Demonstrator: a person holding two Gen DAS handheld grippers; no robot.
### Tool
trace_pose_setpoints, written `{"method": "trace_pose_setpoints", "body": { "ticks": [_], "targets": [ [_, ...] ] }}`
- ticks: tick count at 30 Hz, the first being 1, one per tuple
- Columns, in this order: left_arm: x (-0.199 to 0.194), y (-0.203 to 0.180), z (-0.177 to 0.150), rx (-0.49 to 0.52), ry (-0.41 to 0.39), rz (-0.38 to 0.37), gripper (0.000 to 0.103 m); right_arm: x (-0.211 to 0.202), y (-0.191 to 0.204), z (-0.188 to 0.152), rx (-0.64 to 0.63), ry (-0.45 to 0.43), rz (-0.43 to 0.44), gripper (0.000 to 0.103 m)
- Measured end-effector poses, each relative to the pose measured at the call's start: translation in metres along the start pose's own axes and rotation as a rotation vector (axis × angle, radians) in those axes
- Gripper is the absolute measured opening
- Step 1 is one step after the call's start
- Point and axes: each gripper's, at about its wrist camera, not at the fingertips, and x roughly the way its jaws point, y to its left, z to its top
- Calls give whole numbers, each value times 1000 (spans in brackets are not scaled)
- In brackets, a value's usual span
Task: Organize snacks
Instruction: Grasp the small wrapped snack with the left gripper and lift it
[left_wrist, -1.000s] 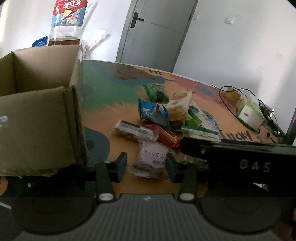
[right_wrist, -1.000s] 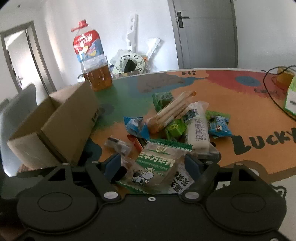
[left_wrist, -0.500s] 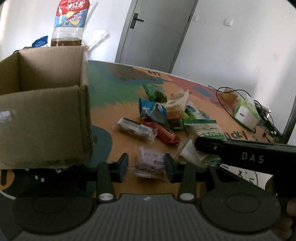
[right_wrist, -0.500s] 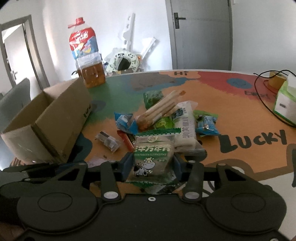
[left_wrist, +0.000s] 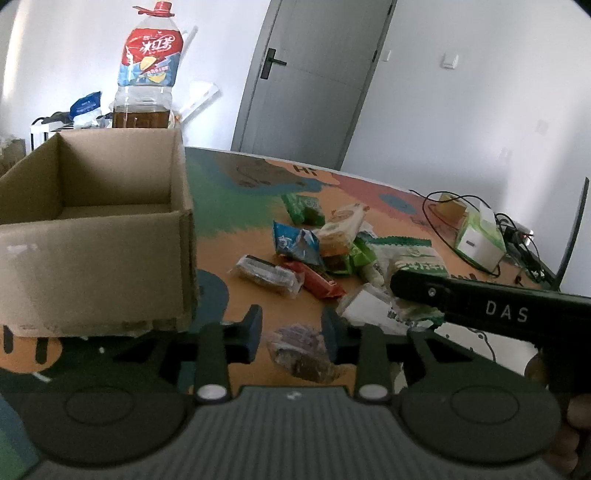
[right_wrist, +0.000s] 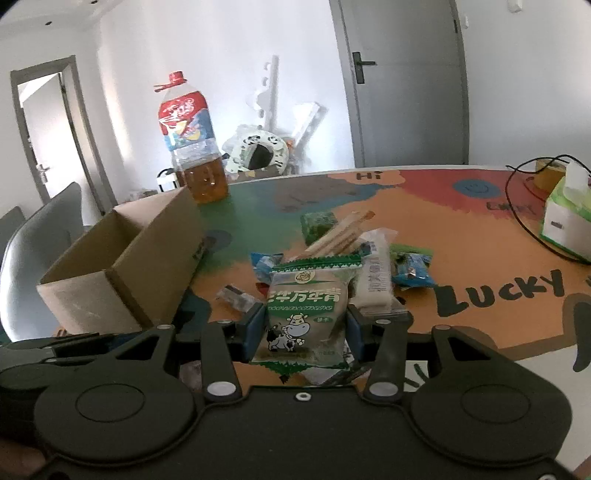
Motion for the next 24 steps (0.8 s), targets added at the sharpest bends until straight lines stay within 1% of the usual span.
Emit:
{"method": "trace_pose_setpoints", "body": {
  "ticks": [1,2,5,7,9,12,13,14,15,17,19,20,21,24],
  "targets": [
    [0,1,-1,-2,8,-4,7,-1,1,-1,-2,-2,5,46],
    [0,2,-1,-11,24,-15,0,-2,2,-1,-4,-4,8,46],
    [2,6,-6,-23,50,-7,0,-5,4,-4,-5,-7,14,46],
    [2,11,-7,-50,62,-8,1,-7,3,-6,-3,-7,14,46],
    [-2,17,-5,-67,50,-1,4,-8,2,-7,2,-7,5,46],
    [-6,22,-3,-63,49,22,6,-9,0,-7,7,-7,-5,46],
    [-6,25,-3,-69,54,26,10,-10,0,-7,7,-7,-7,46],
    [-5,27,-3,-77,61,31,19,-10,0,-8,9,-6,-8,46],
    [-5,29,-3,-86,69,36,25,-10,1,-8,11,-4,-9,46],
    [-5,30,-5,-96,73,43,55,-9,1,-9,14,-2,-8,46],
    [-7,29,-7,-93,54,32,67,-8,1,-11,16,3,-8,46],
    [-8,26,-7,-80,48,23,72,-8,0,-11,17,6,-7,46],
    [-7,23,-8,-64,52,16,74,-8,0,-12,18,7,-8,46],
    [-3,15,-12,-48,78,3,75,-9,-3,-12,23,7,-10,46]
  ]
}}
